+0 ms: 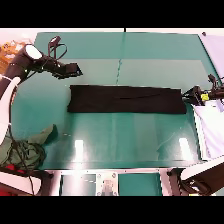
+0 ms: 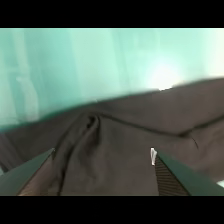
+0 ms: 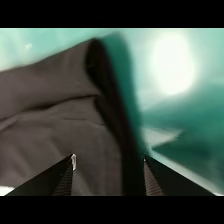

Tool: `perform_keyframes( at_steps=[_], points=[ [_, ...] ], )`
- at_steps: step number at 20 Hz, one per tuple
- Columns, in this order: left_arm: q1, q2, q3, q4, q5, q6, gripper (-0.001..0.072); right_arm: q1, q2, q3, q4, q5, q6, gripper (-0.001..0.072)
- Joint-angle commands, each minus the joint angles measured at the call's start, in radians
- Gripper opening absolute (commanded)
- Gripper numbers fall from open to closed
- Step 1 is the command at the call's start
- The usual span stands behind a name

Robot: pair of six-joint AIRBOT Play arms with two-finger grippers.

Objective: Fold the shirts.

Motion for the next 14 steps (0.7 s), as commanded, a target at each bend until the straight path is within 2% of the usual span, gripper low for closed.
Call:
perform_keyframes(
  at_steps=[1,2,6,7,8,10,11,14],
  points=[
    [0.002,-0.001,0.003,-0.009,-0.036,-0.001,0.0700,0.012,-0.052,0.002,0.016,0.021,-0.042,0.0500],
    [0.000,-0.001,0.003,-0.019,-0.036,0.000,0.0700,0.019,-0.060,0.002,0.038,0.019,-0.043,0.0471],
    [-0.002,-0.001,0.003,-0.073,-0.031,0.008,0.0699,0.062,-0.070,0.004,0.052,0.003,-0.050,0.0191],
    [-0.002,-0.001,0.003,-0.075,-0.033,0.008,0.0699,0.070,-0.070,0.005,0.052,0.004,-0.050,0.0144],
    [-0.002,-0.001,0.003,-0.079,-0.034,0.008,0.0680,0.074,-0.069,0.005,0.056,0.009,-0.050,0.0027],
    [-0.002,-0.001,0.003,-0.095,-0.033,0.036,0.0172,0.075,-0.067,0.025,0.080,0.053,-0.050,0.0020],
    [-0.002,-0.001,0.003,-0.126,-0.032,0.072,0.0029,0.074,-0.060,0.045,0.103,0.085,-0.048,0.0020],
    [-0.061,-0.005,0.002,-0.171,0.000,0.080,0.0030,0.076,-0.003,0.126,0.142,0.170,-0.008,0.0020]
  ],
)
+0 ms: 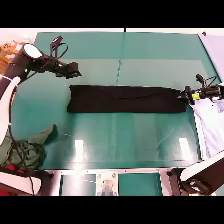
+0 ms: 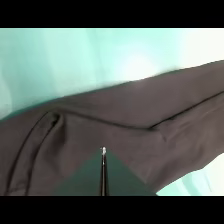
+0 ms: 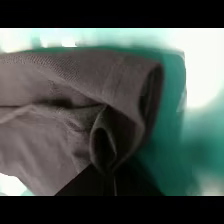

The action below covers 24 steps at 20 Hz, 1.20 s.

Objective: Fold the shirts.

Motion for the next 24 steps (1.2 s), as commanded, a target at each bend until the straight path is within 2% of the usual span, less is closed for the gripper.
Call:
perform_keyframes(
  at_steps=[1,6,9,11,13,16,20,24],
  points=[
    [-0.080,-0.013,0.000,-0.046,0.038,0.027,0.0029,0.008,0.072,0.083,0.077,0.118,0.053,0.0020],
    [-0.374,-0.147,-0.001,-0.067,0.257,0.027,0.0029,0.037,0.281,0.198,0.132,0.239,0.192,0.0021],
    [-0.515,-0.255,0.004,-0.195,0.414,0.056,0.0030,0.066,0.406,0.208,0.232,0.261,0.282,0.0021],
    [-0.569,-0.330,0.062,-0.259,0.452,0.062,0.0030,0.094,0.461,0.208,0.253,0.260,0.323,0.0022],
    [-0.598,-0.408,0.160,-0.291,0.443,0.058,0.0030,0.130,0.486,0.208,0.253,0.259,0.349,0.0022],
    [-0.604,-0.505,0.288,-0.305,0.400,0.002,0.0030,0.182,0.488,0.206,0.253,0.257,0.366,0.0021],
    [-0.601,-0.537,0.323,-0.317,0.341,0.009,0.0030,0.225,0.488,0.203,0.253,0.198,0.368,0.0022],
    [-0.504,-0.484,0.323,-0.312,0.132,0.057,0.0029,0.238,0.488,0.192,0.253,0.170,0.375,0.0022]
  ],
)
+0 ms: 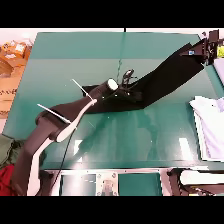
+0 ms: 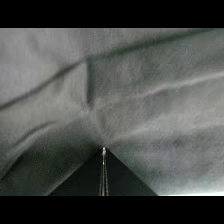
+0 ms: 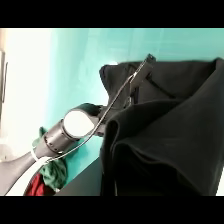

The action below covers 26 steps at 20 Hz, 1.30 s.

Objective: Fold the shirts.

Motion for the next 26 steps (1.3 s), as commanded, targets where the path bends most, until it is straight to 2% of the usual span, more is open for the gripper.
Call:
perform_keyframes(
  at_steps=[1,4,8,10,13,16,18,19,20,21,23,24,25,26],
  points=[
    [0.096,0.050,0.013,0.004,-0.205,0.039,0.0029,0.023,0.002,-0.010,0.002,-0.022,0.010,0.0021],
    [0.243,0.137,0.073,0.099,-0.431,0.034,0.0029,0.067,0.002,-0.016,0.019,-0.034,0.010,0.0021],
    [0.418,0.259,0.177,0.356,-0.647,-0.027,0.0030,0.215,0.001,-0.016,0.027,-0.123,0.033,0.0021],
    [0.500,0.328,0.177,0.442,-0.682,-0.027,0.0030,0.322,-0.015,-0.016,0.027,-0.190,0.044,0.0022],
    [0.597,0.399,0.175,0.472,-0.693,-0.026,0.0030,0.511,-0.093,-0.016,0.024,-0.334,0.051,0.0022],
    [0.666,0.431,0.173,0.472,-0.709,-0.024,0.0030,0.718,-0.245,-0.016,0.016,-0.506,0.051,0.0022],
    [0.694,0.432,0.173,0.473,-0.737,-0.023,0.0030,0.855,-0.379,-0.016,0.017,-0.672,0.050,0.0024],
    [0.704,0.432,0.173,0.473,-0.747,-0.023,0.0030,0.921,-0.451,-0.016,0.017,-0.773,0.050,0.0122],
    [0.705,0.432,0.173,0.475,-0.752,-0.023,0.0030,0.975,-0.518,-0.016,0.018,-0.861,0.050,0.0383],
    [0.704,0.432,0.173,0.480,-0.755,-0.019,0.0030,1.009,-0.570,-0.015,0.022,-0.909,0.051,0.0549],
    [0.704,0.432,0.173,0.480,-0.763,-0.015,0.0030,1.012,-0.615,-0.015,0.050,-0.871,0.051,0.0547],
    [0.704,0.432,0.173,0.480,-0.763,-0.015,0.0030,0.983,-0.608,-0.014,0.052,-0.815,0.050,0.0516],
    [0.704,0.432,0.173,0.481,-0.762,-0.015,0.0030,0.944,-0.593,-0.014,0.051,-0.758,0.050,0.0298],
    [0.704,0.432,0.173,0.481,-0.758,-0.014,0.0030,0.891,-0.571,-0.014,0.051,-0.693,0.050,0.0137]
  ],
)
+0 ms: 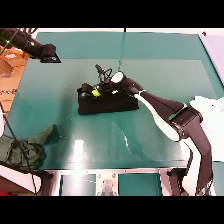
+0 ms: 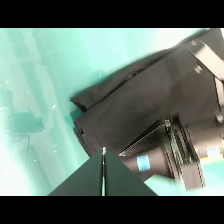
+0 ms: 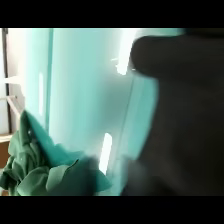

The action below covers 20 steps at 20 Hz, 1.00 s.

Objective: Fold the shirts.

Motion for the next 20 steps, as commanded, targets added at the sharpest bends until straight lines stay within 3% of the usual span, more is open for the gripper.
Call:
perform_keyframes(
  at_steps=[1,7,8,9,10,16,20],
  points=[
    [0.006,0.002,0.001,0.006,0.003,0.003,0.0030,-0.099,0.008,0.000,0.009,0.130,-0.002,0.0160],
    [0.006,0.002,0.001,0.007,0.020,0.003,0.0030,-0.496,0.231,-0.135,-0.197,0.289,-0.013,0.0161],
    [0.006,0.002,0.001,0.008,0.020,0.003,0.0030,-0.562,0.256,-0.173,-0.235,0.318,-0.039,0.0296],
    [0.006,0.002,0.000,0.013,0.021,0.003,0.0030,-0.617,0.262,-0.198,-0.241,0.348,-0.069,0.0536],
    [0.006,0.002,0.001,0.019,0.024,0.002,0.0030,-0.661,0.261,-0.225,-0.243,0.367,-0.094,0.0573],
    [0.006,0.002,0.000,0.066,0.027,-0.032,0.0030,-0.639,0.172,-0.357,-0.224,0.310,-0.157,0.0573],
    [0.006,0.002,0.000,0.066,0.027,-0.032,0.0030,-0.530,0.103,-0.353,-0.072,0.280,-0.219,0.0573]
  ],
)
